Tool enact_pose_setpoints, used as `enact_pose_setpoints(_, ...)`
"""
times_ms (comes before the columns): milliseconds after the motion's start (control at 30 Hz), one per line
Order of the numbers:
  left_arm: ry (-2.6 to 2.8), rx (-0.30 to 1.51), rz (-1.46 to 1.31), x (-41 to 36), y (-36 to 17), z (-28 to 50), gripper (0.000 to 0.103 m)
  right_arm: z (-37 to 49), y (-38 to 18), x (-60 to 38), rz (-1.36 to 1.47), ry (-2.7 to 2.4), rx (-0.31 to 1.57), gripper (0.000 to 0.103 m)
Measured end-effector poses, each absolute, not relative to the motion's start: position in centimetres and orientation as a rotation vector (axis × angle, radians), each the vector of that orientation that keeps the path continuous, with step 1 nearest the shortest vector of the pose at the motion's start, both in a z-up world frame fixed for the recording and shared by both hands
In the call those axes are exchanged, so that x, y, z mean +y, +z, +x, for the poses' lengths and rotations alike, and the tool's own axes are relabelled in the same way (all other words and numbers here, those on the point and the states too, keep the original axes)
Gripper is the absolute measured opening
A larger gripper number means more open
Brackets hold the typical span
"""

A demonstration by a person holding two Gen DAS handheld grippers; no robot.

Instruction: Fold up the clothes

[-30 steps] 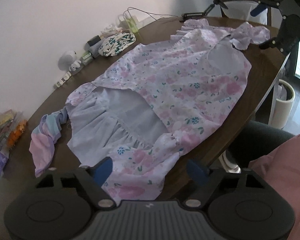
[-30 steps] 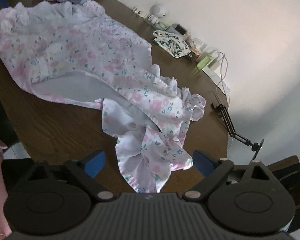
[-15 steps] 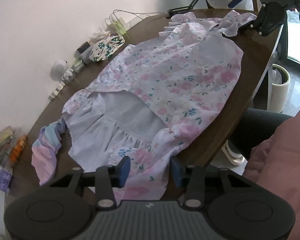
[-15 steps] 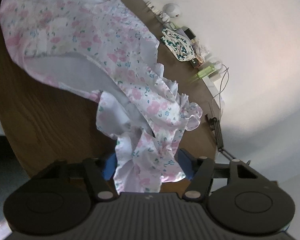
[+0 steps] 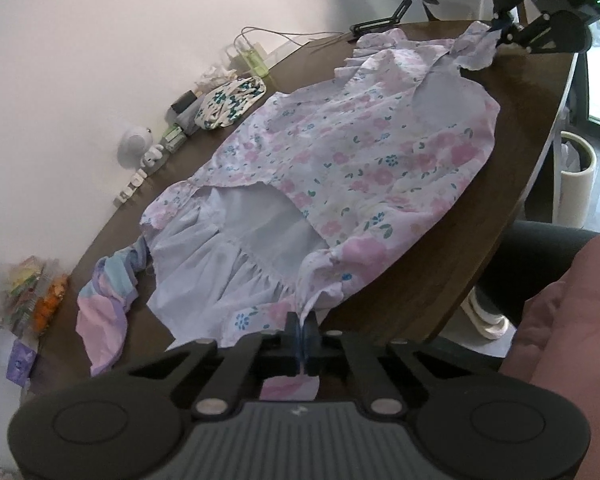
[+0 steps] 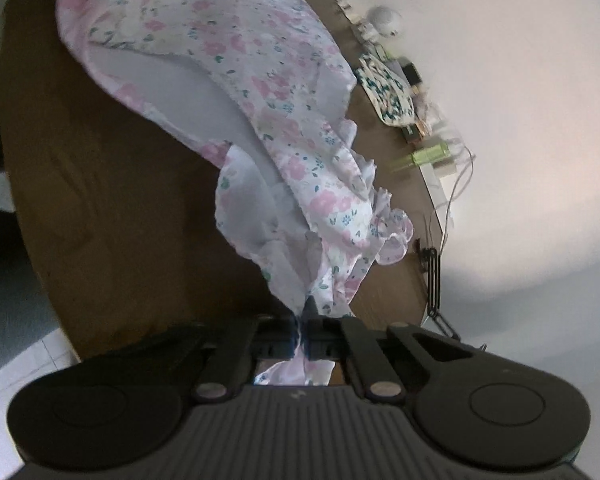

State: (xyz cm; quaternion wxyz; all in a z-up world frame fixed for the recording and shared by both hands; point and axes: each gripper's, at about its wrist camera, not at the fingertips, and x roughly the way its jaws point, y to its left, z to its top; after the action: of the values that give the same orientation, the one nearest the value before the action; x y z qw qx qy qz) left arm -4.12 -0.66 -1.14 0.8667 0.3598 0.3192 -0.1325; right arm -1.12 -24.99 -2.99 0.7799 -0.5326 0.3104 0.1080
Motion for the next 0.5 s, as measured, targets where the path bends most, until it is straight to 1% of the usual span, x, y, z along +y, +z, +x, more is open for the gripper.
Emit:
enact_pose_setpoints(133, -0.273, 0.668, 0.759, -0.6, -0.6, -4.3, 0.000, -1.6, -2.8, -24.8, -1.221, 0.280, 0.665, 0.002)
enact_pose_setpoints(267, -0.286, 0.671, 0.765, -0.5, 0.6, -4.2, 0.000, -1.5, -2.1, -25.0, -1.246, 0.322, 0.709, 0.002)
enact_pose_setpoints(367, -0.303, 0.680, 0.764, -0.1, 2.1, -3.7, 0.000, -1.0, -0.4, -25.2, -1.232, 0.386, 0.741, 0.002)
enact_pose_setpoints(500, -0.329, 0.704, 0.773, 1.0, 6.3, -0.4, 0.000, 2.5, 4.2, -26.1, -1.158, 0.525, 0.844, 0.002)
